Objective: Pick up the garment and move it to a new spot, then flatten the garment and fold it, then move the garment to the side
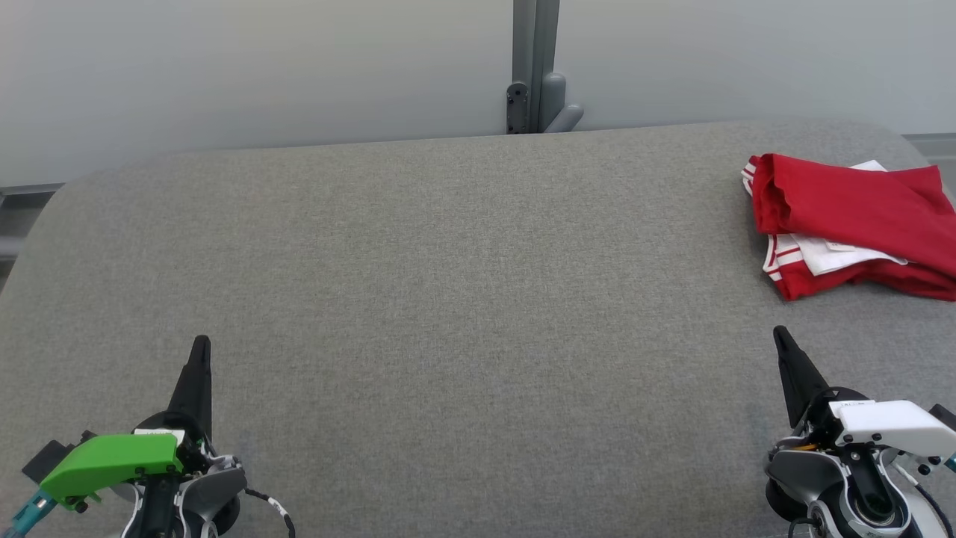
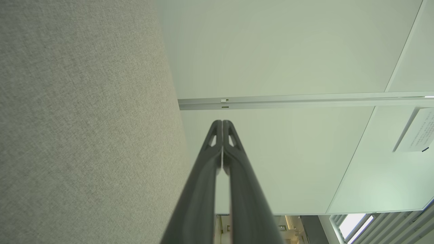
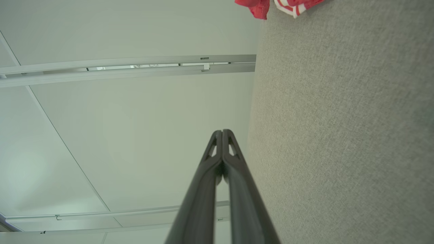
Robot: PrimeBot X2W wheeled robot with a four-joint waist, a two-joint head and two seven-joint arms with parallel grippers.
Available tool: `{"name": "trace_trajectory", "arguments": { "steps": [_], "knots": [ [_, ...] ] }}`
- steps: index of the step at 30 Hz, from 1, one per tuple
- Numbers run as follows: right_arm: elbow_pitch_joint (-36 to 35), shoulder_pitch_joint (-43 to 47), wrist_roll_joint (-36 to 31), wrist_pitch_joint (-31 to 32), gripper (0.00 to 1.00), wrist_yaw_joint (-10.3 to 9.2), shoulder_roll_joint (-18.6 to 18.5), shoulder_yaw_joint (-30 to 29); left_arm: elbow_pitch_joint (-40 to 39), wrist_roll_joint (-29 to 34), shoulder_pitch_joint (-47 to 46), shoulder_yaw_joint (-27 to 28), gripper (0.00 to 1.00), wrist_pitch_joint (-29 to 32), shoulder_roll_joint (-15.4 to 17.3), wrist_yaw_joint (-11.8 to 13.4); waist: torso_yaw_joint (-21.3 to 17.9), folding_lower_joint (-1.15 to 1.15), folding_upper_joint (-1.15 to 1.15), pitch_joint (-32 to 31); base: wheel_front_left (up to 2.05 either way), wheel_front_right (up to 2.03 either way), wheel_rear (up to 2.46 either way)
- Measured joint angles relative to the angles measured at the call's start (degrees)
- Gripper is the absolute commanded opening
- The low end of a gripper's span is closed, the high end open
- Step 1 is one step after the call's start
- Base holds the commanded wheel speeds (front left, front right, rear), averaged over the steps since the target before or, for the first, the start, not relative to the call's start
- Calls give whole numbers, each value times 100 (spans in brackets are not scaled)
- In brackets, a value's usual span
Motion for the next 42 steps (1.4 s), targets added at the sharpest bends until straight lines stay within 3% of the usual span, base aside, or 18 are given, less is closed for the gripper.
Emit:
{"name": "trace_trajectory", "arguments": {
  "steps": [42],
  "knots": [
    [3, -3, -35, 41, 0, 0, 32, -48, 0, 0, -1, 0, 0, 0, -1, 0, 0, 0, 0, 0, 0, 0, 0]
  ]
}}
